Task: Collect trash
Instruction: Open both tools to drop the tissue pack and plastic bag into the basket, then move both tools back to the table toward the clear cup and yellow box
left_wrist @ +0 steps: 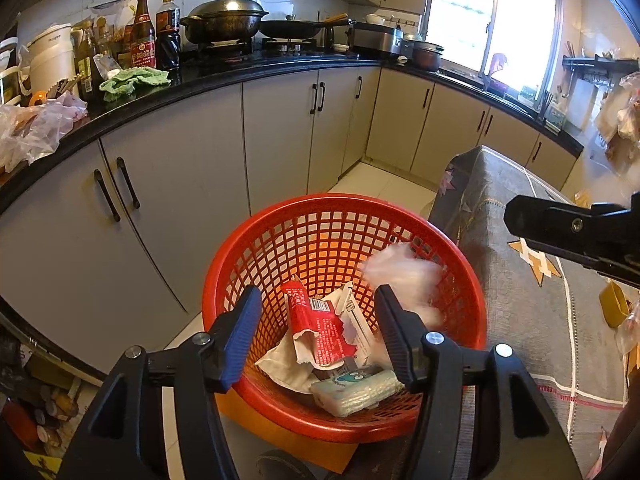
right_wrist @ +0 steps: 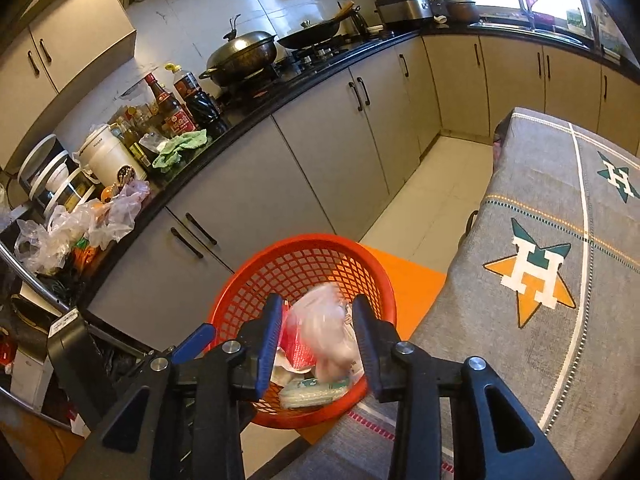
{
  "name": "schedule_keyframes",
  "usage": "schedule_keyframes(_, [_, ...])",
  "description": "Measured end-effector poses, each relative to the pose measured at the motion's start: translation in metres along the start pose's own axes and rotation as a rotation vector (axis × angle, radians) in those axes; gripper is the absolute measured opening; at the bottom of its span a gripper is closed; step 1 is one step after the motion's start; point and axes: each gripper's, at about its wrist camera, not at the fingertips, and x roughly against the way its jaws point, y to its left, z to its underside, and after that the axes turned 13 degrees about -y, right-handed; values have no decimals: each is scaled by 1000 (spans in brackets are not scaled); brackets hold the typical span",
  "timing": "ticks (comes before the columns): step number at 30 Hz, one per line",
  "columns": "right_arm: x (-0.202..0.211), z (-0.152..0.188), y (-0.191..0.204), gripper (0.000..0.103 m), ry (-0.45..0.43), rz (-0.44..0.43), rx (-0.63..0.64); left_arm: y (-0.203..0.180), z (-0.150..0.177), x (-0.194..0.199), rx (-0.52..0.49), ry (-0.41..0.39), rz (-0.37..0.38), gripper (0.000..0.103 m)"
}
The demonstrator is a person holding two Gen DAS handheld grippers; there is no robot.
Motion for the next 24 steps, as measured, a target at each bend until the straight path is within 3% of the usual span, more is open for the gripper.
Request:
schedule_keyframes(7, [25,-1,-4,40,-34,-7,-10,1,-3,14,5,-26,7,58])
schedule_keyframes(15, [83,18,-32,42,-65,59,-40,-29,-7,45,-35,-85,53,61])
schedule_keyframes(24, [191,42,-112,42,-163,241,-128,-93,-6,80,-104,-104,169,62])
